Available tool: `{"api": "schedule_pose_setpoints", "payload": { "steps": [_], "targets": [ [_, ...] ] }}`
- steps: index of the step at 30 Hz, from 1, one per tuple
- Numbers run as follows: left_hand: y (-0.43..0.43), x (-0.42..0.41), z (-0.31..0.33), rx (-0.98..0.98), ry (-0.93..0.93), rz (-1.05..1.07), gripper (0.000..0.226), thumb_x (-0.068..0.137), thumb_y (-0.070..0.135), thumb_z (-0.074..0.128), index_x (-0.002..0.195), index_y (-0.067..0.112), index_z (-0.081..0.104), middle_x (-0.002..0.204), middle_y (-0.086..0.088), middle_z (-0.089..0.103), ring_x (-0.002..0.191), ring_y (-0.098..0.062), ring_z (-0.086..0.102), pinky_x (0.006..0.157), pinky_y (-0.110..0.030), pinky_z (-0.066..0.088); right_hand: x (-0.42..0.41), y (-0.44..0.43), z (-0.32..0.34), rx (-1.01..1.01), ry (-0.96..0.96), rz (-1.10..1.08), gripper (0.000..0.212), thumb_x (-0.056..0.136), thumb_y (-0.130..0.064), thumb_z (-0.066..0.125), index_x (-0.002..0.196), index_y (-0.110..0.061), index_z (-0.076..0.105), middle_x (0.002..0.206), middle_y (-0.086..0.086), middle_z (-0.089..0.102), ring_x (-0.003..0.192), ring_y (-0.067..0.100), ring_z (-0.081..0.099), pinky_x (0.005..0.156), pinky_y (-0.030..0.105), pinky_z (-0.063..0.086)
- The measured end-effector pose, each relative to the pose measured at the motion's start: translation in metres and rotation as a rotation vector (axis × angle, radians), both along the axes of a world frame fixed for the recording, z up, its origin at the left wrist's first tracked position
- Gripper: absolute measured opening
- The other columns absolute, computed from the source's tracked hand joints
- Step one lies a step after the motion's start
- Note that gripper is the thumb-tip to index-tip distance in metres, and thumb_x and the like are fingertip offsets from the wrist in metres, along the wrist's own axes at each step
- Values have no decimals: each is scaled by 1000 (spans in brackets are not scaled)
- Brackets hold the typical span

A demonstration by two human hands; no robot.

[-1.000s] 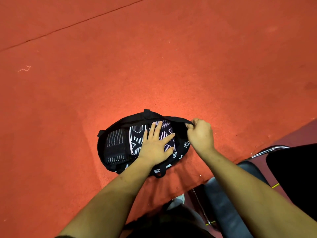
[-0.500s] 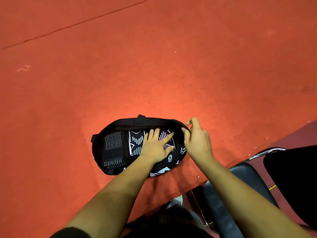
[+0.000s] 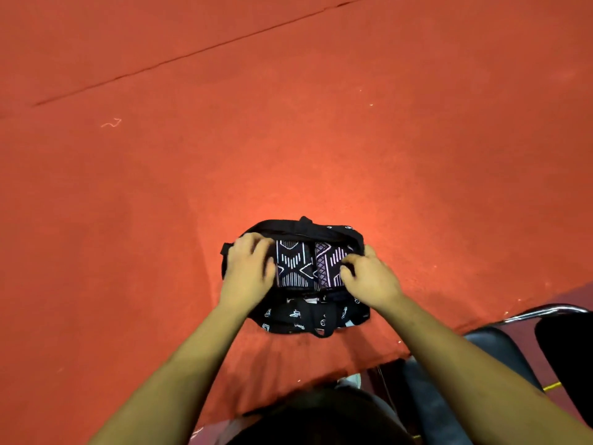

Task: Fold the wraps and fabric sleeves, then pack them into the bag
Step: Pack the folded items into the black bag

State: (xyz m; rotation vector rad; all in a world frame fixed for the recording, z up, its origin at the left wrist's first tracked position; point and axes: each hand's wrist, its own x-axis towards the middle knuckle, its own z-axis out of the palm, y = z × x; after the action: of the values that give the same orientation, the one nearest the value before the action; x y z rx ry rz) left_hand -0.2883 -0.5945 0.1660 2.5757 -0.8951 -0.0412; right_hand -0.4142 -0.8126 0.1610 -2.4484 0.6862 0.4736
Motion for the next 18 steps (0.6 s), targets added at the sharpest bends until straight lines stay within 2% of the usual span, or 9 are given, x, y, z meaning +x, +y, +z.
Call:
{"api": "schedule_pose_setpoints", "payload": {
  "steps": [2,4,5,7,9,12,15,18],
  "targets": [
    [28,10,-3,118,20,327,53,84,25,70,131,6,54,126,-18,48,116,-38,45,98,-51,39,5,4,1,-7,9,2,36,93,-37,48,120,-17,62,126,13,46,109,36,58,93,43,50],
    [49,17,-11,182,297,579,67,89,36,67,141,3,42,133,-24,46,124,-43,44,102,-51,37,8,8,-2,-39,11,16,38,91,-35,50,120,-13,60,127,15,46,118,36,51,99,41,45],
    [57,19,-16,184,453,621,65,92,39,63,141,2,40,131,-25,51,124,-43,48,101,-48,40,8,10,-4,-60,14,24,39,90,-33,52,122,-11,58,128,16,46,121,36,47,102,41,43],
    [69,20,-28,172,620,557,46,98,35,54,131,2,51,115,-26,65,113,-41,59,89,-41,46,9,14,-3,-66,19,10,41,88,-29,53,125,-10,56,128,16,45,121,36,47,103,40,43],
    [74,18,-31,160,589,472,29,101,25,50,117,3,60,104,-25,69,103,-41,64,78,-38,44,8,15,0,-43,28,-23,40,87,-22,53,125,-11,55,128,14,44,115,36,54,98,40,47],
    [77,16,-30,140,502,449,22,101,19,48,111,4,60,96,-25,69,96,-44,64,69,-37,39,5,13,4,-15,9,-77,44,82,-5,52,126,-9,55,127,13,45,110,37,58,94,41,49],
    [82,21,-17,142,470,447,19,101,17,49,109,6,62,95,-26,69,96,-43,64,67,-36,37,2,3,12,2,-84,-132,52,76,6,50,126,-6,57,125,16,52,114,37,56,97,38,47],
    [98,29,-4,123,483,459,17,99,13,50,103,8,66,92,-24,70,94,-41,65,69,-39,41,-2,-16,29,-47,-162,-188,54,73,12,51,124,-2,60,122,22,59,114,38,57,97,36,43]
  ]
}}
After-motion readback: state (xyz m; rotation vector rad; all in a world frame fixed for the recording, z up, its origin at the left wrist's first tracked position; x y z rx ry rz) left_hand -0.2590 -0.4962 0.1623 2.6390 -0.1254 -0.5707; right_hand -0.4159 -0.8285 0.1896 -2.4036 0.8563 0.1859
